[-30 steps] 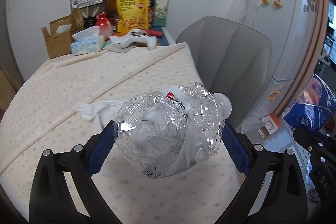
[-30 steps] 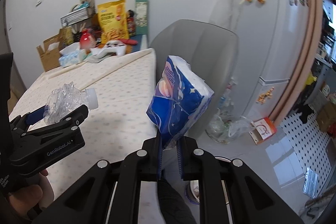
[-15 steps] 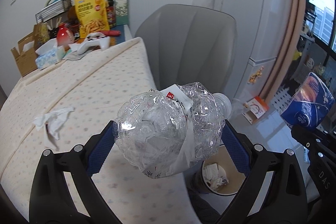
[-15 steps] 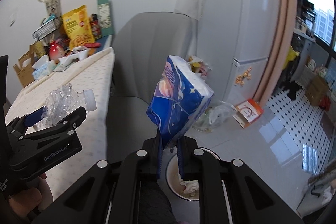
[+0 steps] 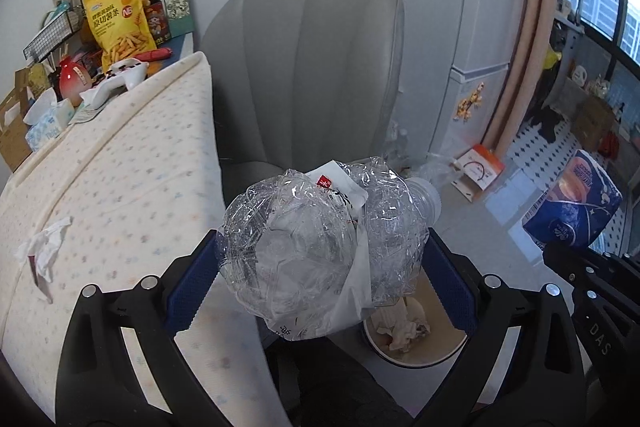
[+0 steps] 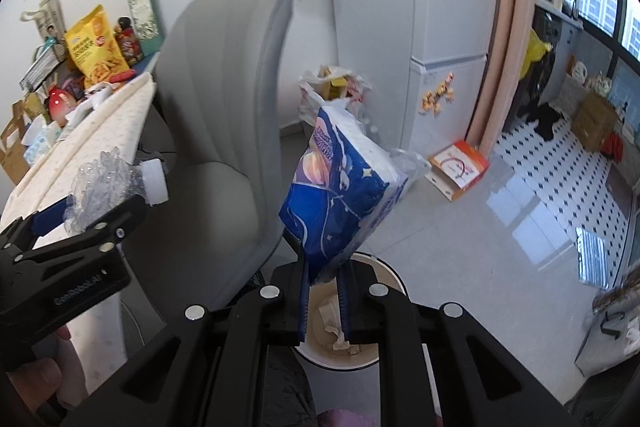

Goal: Collect trash

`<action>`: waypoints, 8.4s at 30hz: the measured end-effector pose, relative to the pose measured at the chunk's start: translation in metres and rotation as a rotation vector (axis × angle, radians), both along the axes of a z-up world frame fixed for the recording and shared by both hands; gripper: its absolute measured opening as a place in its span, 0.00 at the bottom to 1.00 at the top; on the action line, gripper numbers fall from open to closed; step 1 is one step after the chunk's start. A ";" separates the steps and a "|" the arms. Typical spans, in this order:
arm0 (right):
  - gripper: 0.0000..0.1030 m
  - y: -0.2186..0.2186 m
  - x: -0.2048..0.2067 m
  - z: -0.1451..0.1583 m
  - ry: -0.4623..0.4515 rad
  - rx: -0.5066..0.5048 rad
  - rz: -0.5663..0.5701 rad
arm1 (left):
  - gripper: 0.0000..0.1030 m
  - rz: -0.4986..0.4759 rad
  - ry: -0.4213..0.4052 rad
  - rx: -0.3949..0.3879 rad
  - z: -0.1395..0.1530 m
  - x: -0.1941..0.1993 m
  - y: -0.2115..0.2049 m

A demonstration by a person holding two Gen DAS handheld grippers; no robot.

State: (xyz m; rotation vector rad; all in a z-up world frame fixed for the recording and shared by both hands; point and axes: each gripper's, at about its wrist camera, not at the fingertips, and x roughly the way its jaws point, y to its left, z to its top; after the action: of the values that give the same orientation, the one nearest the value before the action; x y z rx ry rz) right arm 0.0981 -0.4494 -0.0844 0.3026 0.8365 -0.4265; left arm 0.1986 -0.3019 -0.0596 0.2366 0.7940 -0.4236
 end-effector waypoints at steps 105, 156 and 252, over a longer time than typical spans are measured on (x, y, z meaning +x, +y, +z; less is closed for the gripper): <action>0.93 0.251 0.058 0.075 -0.135 -0.114 0.335 | 0.94 0.492 -0.030 -0.150 0.028 0.009 0.316; 0.88 0.344 0.085 0.075 -0.112 -0.159 0.507 | 0.30 0.629 0.027 -0.199 0.007 0.011 0.400; 0.06 0.169 0.017 0.091 -0.079 -0.203 0.273 | 0.30 0.374 -0.090 -0.202 0.050 -0.022 0.202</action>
State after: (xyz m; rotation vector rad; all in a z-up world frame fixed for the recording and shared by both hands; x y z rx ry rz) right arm 0.1151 -0.2802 0.0069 0.0156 0.7378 -0.2399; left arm 0.1762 -0.1001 -0.0096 -0.0816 0.6832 -0.1360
